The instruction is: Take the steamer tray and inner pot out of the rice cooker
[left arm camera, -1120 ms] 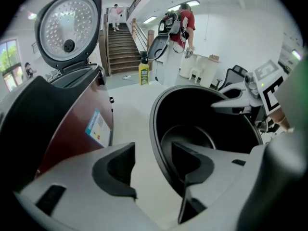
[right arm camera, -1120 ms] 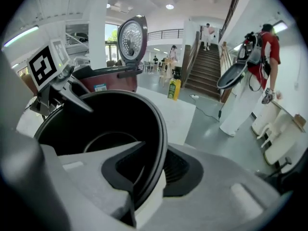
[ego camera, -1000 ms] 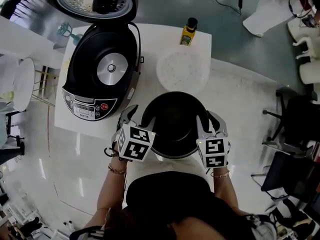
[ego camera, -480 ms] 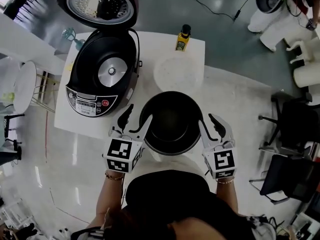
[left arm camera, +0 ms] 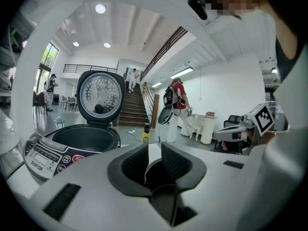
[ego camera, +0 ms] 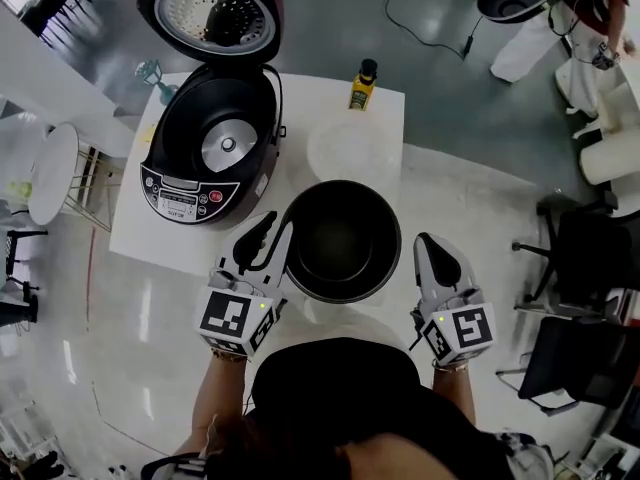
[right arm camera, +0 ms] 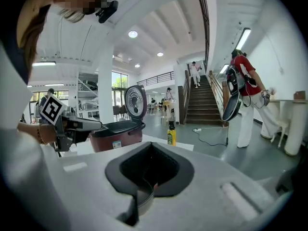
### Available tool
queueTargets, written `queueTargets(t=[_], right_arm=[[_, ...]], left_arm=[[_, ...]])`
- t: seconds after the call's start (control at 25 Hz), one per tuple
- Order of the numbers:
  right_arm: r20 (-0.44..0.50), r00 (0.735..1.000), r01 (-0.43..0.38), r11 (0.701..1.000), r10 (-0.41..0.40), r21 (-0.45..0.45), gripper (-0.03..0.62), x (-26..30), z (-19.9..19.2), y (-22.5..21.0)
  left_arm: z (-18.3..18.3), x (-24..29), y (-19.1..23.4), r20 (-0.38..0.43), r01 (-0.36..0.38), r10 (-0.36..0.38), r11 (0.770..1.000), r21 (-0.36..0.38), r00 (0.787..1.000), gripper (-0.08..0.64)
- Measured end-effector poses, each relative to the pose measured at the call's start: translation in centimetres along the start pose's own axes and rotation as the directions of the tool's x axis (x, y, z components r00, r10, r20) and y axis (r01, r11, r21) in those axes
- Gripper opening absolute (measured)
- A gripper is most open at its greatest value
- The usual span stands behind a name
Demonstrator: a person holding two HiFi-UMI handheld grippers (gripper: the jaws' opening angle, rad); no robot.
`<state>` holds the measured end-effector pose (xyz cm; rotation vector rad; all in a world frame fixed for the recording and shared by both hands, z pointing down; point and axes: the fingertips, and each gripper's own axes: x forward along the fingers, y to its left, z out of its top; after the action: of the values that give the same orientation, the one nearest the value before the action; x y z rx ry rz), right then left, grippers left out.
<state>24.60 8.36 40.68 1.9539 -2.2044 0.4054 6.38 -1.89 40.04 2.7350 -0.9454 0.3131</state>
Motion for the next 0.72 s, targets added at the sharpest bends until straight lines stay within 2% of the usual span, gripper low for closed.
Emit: queueTargets(t=[0.08,0.16,0.32,0.52,0.72], right_arm=[[0.011,1.000,-0.005,1.000,0.005,0.018,0.008,-0.3,0.1,0.1],[0.018,1.000,-0.018,0.999,0.017,0.032,0.008,-0.4,0.1,0.4],[0.020,0.999,-0.028,0.999,0.027,0.038,0.008,-0.6,0.3,0.9],[0.026,0.999,-0.042,0.999,0.042,0.031,0.006,-0.4,0.4,1.4],[0.029,0.999,-0.042,0.999,0.041,0.025,0.006,-0.4,0.5,1.8]], left_arm=[[0.9,-0.3,-0.1,0.032,-0.002,0.003,1.000,-0.005,0.999,0.025],[1.8,-0.6,-0.5,0.069,0.009,-0.009,1.000,-0.001,0.998,0.005],[2.5,-1.1,-1.5,0.085,0.023,-0.028,0.998,0.063,0.996,0.003],[2.7,-1.6,-1.8,0.109,0.048,-0.053,0.998,0.046,0.993,0.003],[2.2,-2.1,-1.1,0.085,0.022,-0.026,0.998,0.051,0.996,0.003]])
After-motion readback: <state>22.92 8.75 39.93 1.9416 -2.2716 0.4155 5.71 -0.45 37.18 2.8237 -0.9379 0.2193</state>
